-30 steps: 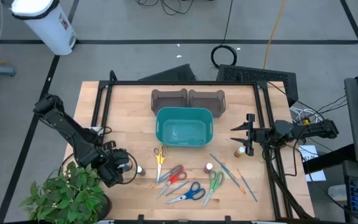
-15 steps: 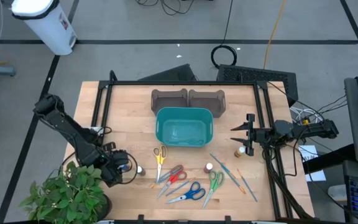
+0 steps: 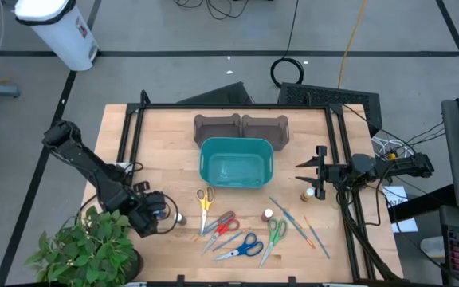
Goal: Pick & Place Paint Supplies
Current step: Put the blue paint bottle into the left black bin
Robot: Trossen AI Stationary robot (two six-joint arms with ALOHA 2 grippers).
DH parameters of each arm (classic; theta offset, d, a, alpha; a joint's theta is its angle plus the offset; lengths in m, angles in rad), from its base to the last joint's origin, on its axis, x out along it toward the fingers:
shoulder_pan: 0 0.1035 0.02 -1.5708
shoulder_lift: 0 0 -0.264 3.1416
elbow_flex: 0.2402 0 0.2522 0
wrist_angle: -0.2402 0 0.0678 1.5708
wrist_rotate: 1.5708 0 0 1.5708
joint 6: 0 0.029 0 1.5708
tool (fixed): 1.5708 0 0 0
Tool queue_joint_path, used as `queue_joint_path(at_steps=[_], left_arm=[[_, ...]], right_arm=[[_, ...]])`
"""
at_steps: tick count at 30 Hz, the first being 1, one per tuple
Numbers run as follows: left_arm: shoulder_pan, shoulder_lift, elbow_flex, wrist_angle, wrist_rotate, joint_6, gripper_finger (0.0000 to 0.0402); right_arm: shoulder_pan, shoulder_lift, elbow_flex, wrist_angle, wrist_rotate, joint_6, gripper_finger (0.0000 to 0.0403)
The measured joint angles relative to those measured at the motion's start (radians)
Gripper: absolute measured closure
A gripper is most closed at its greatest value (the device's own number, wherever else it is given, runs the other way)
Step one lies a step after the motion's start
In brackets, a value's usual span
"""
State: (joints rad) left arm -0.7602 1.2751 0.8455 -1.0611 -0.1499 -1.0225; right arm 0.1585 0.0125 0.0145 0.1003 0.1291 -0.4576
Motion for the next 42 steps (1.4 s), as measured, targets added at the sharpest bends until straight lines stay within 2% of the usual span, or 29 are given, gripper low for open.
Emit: queue_joint_path(at_steps=[13,18,26,30,34,38,42], left_arm=[[0.005,0.000,0.000,0.000,-0.012,0.013,0.0232],[0.035,-0.001,0.003,0.001,-0.016,0.000,0.0281],[0.125,0.000,0.067,-0.027,-0.011,0.019,0.0283],[0.199,0.000,0.162,-0.120,-0.062,0.002,0.0283],[0.278,0.000,0.291,-0.228,-0.159,0.032,0.0283],[0.377,0.000,0.436,-0.265,-0.264,0.163,0.0283],[0.512,0.000,0.571,-0.256,-0.296,0.317,0.0283]], right_arm=[[0.000,0.000,0.000,0.000,0.000,0.000,0.0243],[0.000,0.000,0.000,0.000,0.000,0.000,0.0243],[0.000,0.000,0.000,0.000,0.000,0.000,0.0243],[0.000,0.000,0.000,0.000,0.000,0.000,0.0243],[0.000,0.000,0.000,0.000,0.000,0.000,0.0243],[0.000,0.000,0.000,0.000,0.000,0.000,0.0243],[0.000,0.000,0.000,0.000,0.000,0.000,0.0243]])
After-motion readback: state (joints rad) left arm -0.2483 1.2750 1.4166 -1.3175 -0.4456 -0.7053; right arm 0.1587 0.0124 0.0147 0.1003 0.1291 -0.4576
